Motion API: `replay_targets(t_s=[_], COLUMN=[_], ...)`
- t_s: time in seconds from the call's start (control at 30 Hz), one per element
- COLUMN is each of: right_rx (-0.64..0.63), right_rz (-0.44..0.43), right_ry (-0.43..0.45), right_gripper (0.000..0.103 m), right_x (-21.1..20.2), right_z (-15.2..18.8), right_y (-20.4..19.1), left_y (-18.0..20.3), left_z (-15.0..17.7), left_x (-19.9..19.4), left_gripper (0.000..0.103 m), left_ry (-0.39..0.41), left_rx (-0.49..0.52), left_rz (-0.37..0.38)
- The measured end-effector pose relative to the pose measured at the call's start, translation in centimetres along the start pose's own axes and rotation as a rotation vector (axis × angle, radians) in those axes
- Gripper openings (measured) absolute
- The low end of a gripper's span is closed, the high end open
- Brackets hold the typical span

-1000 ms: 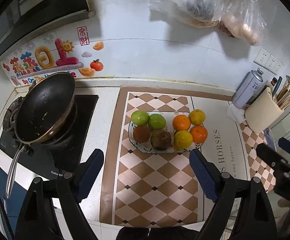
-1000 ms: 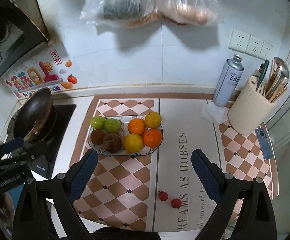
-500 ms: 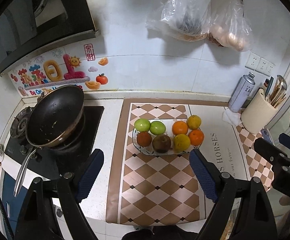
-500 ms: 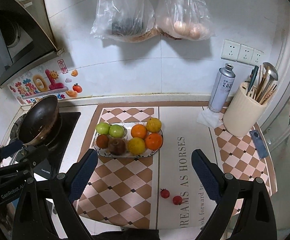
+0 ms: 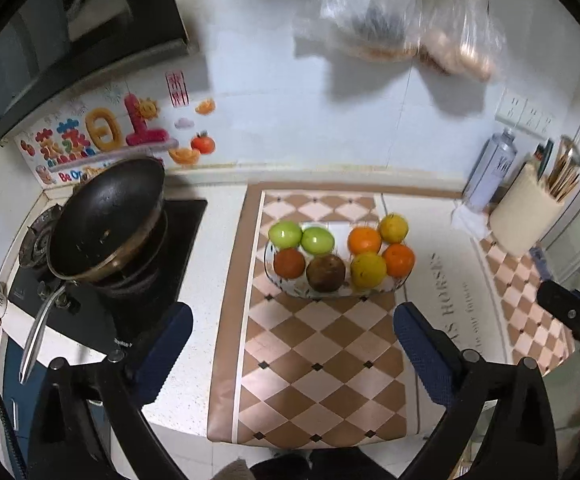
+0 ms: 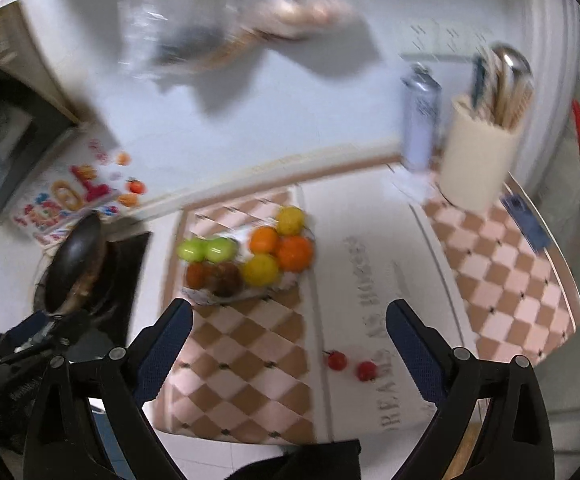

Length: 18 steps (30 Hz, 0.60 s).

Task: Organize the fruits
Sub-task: 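Grasp a red cherry tomato with the right tool while the left tool grasps the other tomato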

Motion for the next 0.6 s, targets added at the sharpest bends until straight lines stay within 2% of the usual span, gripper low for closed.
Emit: replay_targets(t_s=[0.13, 0.17, 0.23, 0.33, 0.5, 0.57, 0.6], right_rx=[0.009, 0.001, -0.014, -0.042, -0.099, -0.12, -0.135], right_rz=[0.055, 0.057, 0.042, 0.021, -0.027, -0.074, -0.092], right_ry=[-0.115, -0.169, -0.275, -0.369, -0.425, -0.44, -0.447], right_gripper=[0.098, 0.097, 0.077, 0.066, 0.061, 0.049, 0.036], right_x=[6.2, 8.7, 13.0, 17.4, 20.8, 21.7, 21.8], right_z=[2.0, 3.1, 5.1, 7.8, 10.4, 11.0, 11.2], right_y=[4.2, 5.1, 6.2, 6.9, 6.8, 6.5, 6.2], left_y=[1.6, 2.2, 3.5, 5.7, 8.8, 9.5, 9.7], left_z=[0.9, 1.2, 1.9, 2.9, 5.3, 6.3, 6.6], left_x=[3.9, 5.0, 7.5, 11.2, 17.1, 18.8, 19.5], left_gripper=[0.103, 0.103, 0.103, 0.103, 0.103, 0.103, 0.103], left_ry=[-0.081, -0.104, -0.158, -0.245, -0.382, -0.436, -0.458], left_rx=[0.005, 0.008, 0.019, 0.037, 0.064, 0.058, 0.053], left_rz=[-0.02, -0.024, -0.043, -0.05, -0.05, -0.041, -0.039])
Point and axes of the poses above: each gripper's, at about its wrist camera, not at the fingertips, and x roughly the way its jaws point, y to its right, z to its underside, the point moved 4 cm from there along x, roughly the way its jaws point, and after that the axes turned 7 degrees about z, right-handed, at the moved point
